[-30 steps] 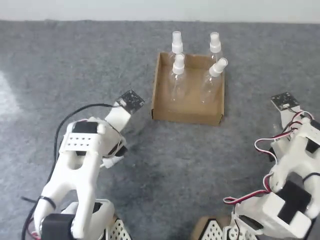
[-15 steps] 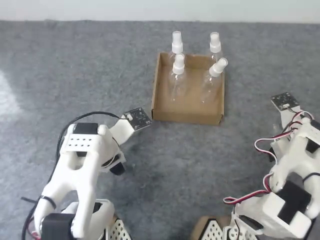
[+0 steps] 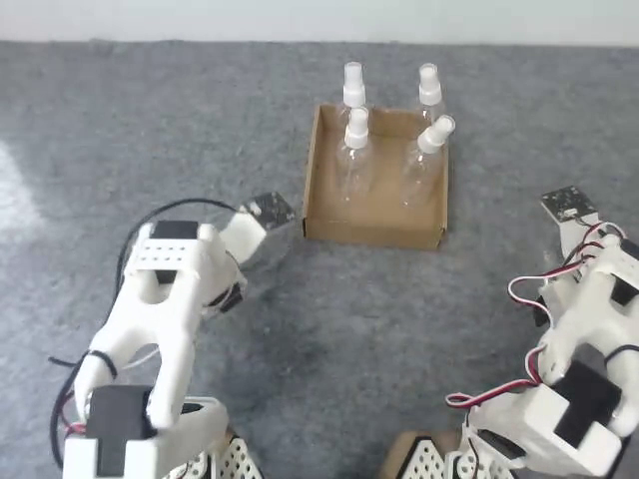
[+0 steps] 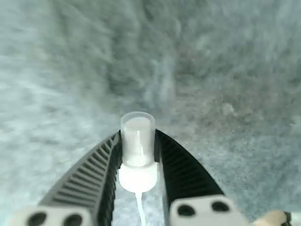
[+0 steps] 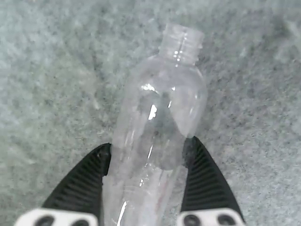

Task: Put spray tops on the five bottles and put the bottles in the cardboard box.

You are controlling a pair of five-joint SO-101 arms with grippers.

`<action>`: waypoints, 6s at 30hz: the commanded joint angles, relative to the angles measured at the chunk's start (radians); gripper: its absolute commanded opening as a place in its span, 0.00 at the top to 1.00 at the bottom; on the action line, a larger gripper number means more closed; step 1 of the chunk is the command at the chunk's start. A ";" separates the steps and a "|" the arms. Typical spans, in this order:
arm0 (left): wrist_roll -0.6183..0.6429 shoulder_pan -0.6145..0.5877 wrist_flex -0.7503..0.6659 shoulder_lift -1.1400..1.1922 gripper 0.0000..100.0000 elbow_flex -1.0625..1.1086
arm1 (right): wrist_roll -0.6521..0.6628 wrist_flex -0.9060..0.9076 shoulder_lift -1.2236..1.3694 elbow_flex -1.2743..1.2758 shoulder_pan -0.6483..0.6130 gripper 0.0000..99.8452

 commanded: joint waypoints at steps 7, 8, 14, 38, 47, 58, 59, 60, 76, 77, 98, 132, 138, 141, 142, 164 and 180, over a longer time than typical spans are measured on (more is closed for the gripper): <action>0.499 0.071 0.094 -0.130 0.99 -0.318 | -0.068 0.018 -0.005 -0.002 0.013 0.87; 0.571 0.077 0.094 -0.132 0.99 -0.344 | -0.071 0.018 -0.005 -0.002 0.013 0.84; 0.729 0.161 0.083 -0.133 0.99 -0.387 | -0.081 0.030 -0.010 -0.038 0.002 0.71; 0.769 0.183 -0.035 -0.124 0.99 -0.297 | -0.221 0.378 0.412 -0.617 -0.130 0.72; 0.769 0.183 -0.032 -0.127 0.99 -0.297 | -0.276 0.338 0.390 -0.634 -0.136 1.00; 0.775 0.084 0.041 -0.272 0.99 -0.423 | -0.430 0.366 -0.071 -0.626 -0.271 0.99; 0.776 0.069 0.052 -0.302 0.99 -0.450 | -0.451 0.358 -0.134 -0.589 -0.325 0.99; 0.776 0.057 0.063 -0.333 0.99 -0.479 | -0.474 0.354 -0.197 -0.548 -0.384 0.99; 1.056 0.009 0.100 -0.548 0.99 -0.825 | -0.698 -0.243 -0.812 0.219 -1.260 0.99; 1.080 0.011 0.084 -0.548 0.99 -0.829 | -0.698 -0.271 -0.812 0.233 -1.287 0.99; 1.237 0.011 0.006 -0.626 0.99 -0.702 | -0.792 -0.700 -0.823 0.465 -1.423 0.99; 1.234 0.094 -0.161 -0.672 0.99 -0.544 | -0.793 -0.685 -0.816 0.466 -1.428 0.99; 1.221 0.094 -0.146 -0.674 0.99 -0.519 | -0.793 -0.687 -0.817 0.466 -1.428 0.99; 1.218 0.091 -0.144 -0.675 0.99 -0.472 | -0.798 -0.687 -0.822 0.466 -1.423 0.99; 1.206 0.089 -0.144 -0.680 0.99 -0.450 | -0.799 -0.687 -0.822 0.466 -1.423 0.99; 0.941 0.253 -0.035 -0.681 0.99 -0.179 | -0.881 -0.680 -0.825 0.468 -1.422 0.99; 0.954 0.258 -0.060 -0.683 0.99 -0.071 | -0.887 -1.078 -0.825 0.646 -1.351 0.99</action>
